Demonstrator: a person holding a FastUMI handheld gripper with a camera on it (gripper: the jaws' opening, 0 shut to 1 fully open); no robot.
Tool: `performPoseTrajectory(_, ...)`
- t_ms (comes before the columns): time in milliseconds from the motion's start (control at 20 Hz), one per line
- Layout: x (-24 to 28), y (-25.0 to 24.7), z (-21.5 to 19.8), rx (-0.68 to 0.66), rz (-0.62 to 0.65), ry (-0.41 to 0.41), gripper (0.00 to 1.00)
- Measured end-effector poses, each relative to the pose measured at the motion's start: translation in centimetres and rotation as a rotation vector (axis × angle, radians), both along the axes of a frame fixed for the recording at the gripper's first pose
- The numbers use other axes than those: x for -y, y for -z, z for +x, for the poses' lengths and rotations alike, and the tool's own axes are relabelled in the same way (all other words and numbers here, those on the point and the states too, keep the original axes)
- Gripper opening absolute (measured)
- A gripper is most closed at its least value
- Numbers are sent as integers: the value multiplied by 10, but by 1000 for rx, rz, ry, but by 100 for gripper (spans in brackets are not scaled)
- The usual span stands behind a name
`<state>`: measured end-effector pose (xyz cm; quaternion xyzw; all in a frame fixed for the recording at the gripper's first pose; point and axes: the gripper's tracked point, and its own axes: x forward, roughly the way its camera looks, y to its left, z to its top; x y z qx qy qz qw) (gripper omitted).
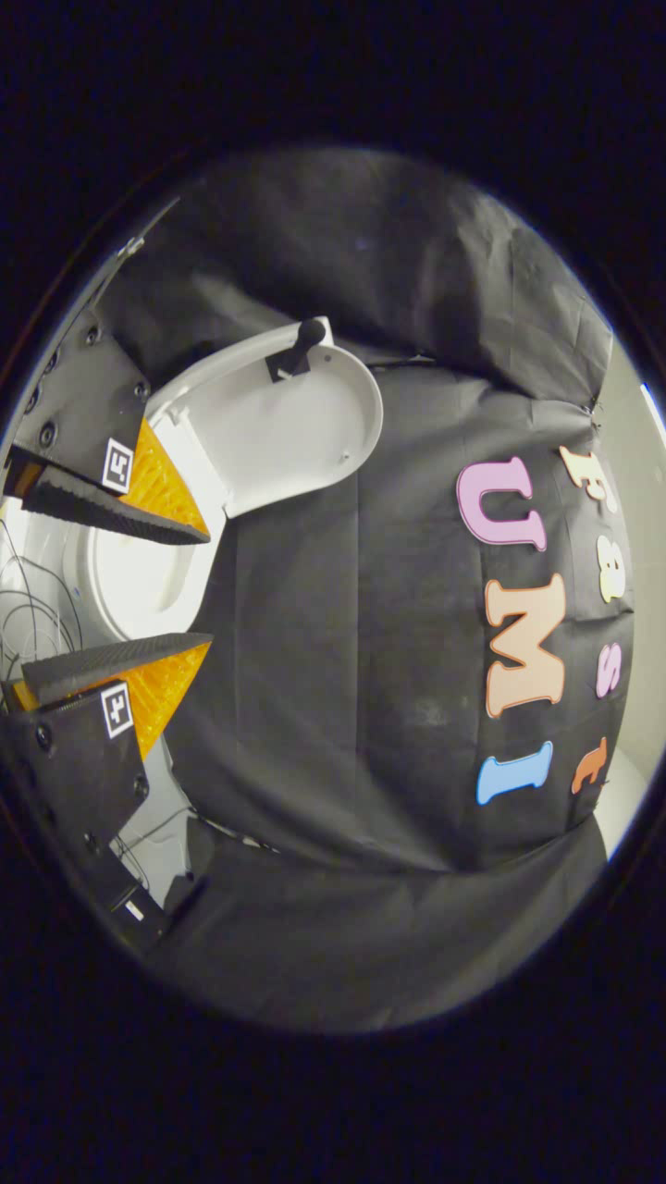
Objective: Open the toilet lid.
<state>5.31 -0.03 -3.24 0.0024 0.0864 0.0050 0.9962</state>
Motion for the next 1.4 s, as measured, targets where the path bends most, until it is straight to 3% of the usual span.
performPoseTrajectory(300, 5, -11, -21, 65, 56, 14, 60)
performPoseTrajectory(550, -2, -34, -40, 177, -23, -1, 59)
performPoseTrajectory(700, -1, -43, -57, 212, -1, 6, 59)
performPoseTrajectory(1150, -1, -34, -52, 177, -13, 7, 57)
performPoseTrajectory(1400, 0, -32, -53, 175, -12, 8, 74)
